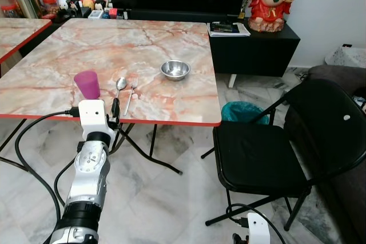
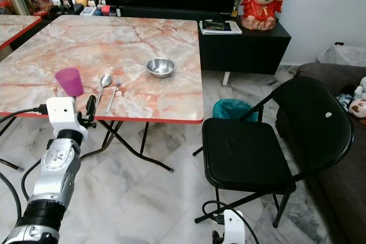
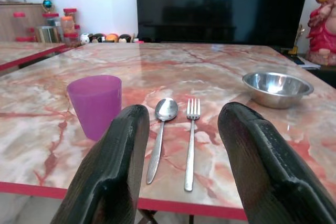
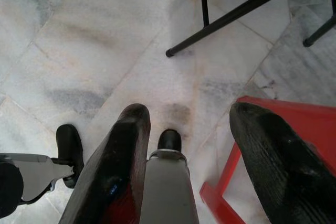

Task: Setting the table

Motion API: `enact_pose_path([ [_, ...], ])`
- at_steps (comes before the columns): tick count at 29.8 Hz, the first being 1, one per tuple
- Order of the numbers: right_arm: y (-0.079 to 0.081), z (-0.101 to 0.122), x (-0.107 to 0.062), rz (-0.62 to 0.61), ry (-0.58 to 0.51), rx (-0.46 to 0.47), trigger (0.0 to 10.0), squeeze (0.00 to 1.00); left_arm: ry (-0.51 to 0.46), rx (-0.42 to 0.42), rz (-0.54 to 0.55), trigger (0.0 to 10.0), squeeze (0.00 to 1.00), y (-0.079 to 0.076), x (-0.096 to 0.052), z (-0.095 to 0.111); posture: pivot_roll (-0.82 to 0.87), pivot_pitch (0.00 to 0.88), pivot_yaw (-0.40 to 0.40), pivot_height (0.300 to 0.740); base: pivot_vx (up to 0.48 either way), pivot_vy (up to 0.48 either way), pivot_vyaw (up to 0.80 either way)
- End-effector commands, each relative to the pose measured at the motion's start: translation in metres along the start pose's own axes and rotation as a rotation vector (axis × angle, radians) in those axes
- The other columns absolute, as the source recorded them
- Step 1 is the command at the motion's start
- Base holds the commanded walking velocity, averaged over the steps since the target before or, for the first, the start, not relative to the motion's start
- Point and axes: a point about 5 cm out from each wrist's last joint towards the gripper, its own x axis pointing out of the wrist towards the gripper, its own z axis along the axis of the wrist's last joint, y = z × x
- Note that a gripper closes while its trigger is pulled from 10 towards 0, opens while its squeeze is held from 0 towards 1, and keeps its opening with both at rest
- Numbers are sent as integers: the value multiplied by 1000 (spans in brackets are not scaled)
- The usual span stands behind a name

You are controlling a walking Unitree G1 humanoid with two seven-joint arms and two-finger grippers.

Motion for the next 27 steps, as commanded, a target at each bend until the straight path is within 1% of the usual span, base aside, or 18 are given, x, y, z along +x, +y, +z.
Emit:
enact_pose_path([
  [1,-1,4,0,-8,-19,12,10000,0,-3,-19,2,10000,0,-2,4,5,36,0,-41,740,352,0,0],
  [8,0,3,0,-7,-15,25,10000,0,20,-25,12,10000,0,1,5,-1,39,0,-41,740,361,0,0],
  [10,0,3,0,-7,-18,30,10000,0,20,-29,15,10000,0,2,5,-1,39,0,-41,740,360,0,-781],
  [12,0,3,0,-7,-23,24,10000,0,22,-31,14,10000,0,3,6,-1,36,0,-39,740,360,0,0],
  [19,-1,3,0,-10,-23,19,10000,0,16,-29,-4,10000,0,1,9,2,33,0,-36,740,362,0,0],
  [27,-1,3,0,-13,-20,15,10000,0,13,-34,-13,10000,0,-1,9,3,34,0,-34,740,361,0,0],
])
